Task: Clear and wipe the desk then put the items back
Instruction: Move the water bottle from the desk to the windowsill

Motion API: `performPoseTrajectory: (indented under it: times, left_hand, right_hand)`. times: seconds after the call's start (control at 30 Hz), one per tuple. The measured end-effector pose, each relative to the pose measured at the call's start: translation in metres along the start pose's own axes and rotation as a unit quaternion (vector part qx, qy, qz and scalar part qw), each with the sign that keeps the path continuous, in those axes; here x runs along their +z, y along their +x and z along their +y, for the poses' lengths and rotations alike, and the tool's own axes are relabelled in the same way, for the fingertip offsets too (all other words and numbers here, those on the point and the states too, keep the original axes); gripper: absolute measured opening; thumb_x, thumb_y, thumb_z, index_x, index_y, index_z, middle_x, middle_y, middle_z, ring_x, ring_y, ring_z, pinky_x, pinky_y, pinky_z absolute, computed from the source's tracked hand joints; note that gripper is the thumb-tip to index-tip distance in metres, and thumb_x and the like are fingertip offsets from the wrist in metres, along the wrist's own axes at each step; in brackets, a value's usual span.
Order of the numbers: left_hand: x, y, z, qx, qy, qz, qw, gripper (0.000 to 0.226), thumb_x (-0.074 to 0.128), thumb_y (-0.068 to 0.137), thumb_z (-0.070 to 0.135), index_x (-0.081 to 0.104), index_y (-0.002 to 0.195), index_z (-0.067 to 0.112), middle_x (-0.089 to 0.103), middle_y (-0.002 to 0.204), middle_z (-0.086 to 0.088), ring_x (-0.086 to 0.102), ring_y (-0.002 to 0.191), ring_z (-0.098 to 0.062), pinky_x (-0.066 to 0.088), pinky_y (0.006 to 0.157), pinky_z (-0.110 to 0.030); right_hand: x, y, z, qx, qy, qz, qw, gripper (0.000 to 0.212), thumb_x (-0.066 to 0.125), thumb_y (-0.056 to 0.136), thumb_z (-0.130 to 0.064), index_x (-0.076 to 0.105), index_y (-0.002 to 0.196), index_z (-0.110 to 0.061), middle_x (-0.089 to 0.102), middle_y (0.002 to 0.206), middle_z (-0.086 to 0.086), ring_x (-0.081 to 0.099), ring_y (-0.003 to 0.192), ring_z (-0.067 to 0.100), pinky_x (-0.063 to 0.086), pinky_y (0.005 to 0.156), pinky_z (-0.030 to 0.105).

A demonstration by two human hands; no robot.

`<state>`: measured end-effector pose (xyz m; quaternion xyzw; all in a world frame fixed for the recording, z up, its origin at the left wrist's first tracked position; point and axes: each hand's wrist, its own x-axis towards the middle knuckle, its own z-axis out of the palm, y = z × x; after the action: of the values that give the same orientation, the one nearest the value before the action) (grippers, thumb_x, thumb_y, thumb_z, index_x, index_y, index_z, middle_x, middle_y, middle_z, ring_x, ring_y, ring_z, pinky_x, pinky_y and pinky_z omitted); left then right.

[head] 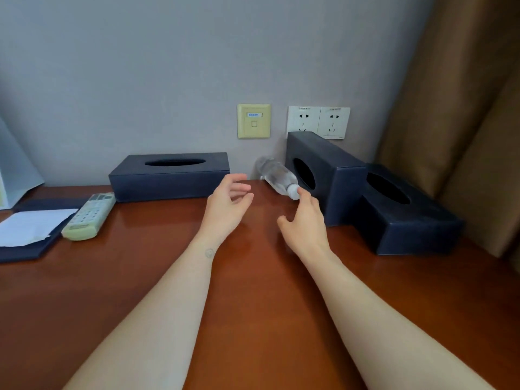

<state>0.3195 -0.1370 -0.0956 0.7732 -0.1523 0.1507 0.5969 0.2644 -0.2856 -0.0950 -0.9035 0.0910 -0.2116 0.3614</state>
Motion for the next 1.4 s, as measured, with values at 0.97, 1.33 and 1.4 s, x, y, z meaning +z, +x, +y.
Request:
performPoseTrajectory:
  times: [0.97, 1.33, 1.4]
  left_hand:
    - [-0.010, 0.031, -0.031, 0.032, 0.205, -0.045, 0.977, 0.036, 0.057, 0.094, 0.015, 0.054, 0.129, 0.025, 0.062, 0.120, 0.008, 0.053, 0.108, -0.003, 0.037, 0.094, -0.020]
    - [-0.019, -0.009, -0.015, 0.055, 0.242, -0.054, 0.967, 0.044, 0.060, 0.094, 0.016, 0.048, 0.135, 0.028, 0.057, 0.130, 0.008, 0.053, 0.119, -0.005, 0.042, 0.101, -0.025]
    - [-0.022, -0.021, -0.009, 0.061, 0.251, -0.048, 0.965, 0.050, 0.061, 0.094, 0.018, 0.044, 0.139, 0.030, 0.052, 0.136, 0.009, 0.050, 0.121, -0.004, 0.041, 0.098, -0.023]
  right_hand:
    - [0.021, 0.042, 0.007, -0.093, -0.108, 0.018, 0.990, 0.033, 0.059, 0.088, -0.012, 0.049, 0.117, -0.024, 0.054, 0.113, 0.011, 0.050, 0.102, 0.028, 0.042, 0.079, 0.035]
    - [-0.008, -0.018, -0.001, -0.169, 0.016, 0.113, 0.979, 0.028, 0.065, 0.082, -0.034, 0.055, 0.108, -0.034, 0.058, 0.091, -0.011, 0.057, 0.084, 0.010, 0.049, 0.065, 0.029]
    - [-0.017, -0.034, -0.001, -0.150, 0.110, 0.124, 0.975, 0.025, 0.068, 0.082, -0.030, 0.057, 0.104, -0.034, 0.062, 0.091, -0.015, 0.060, 0.081, 0.008, 0.050, 0.066, 0.020]
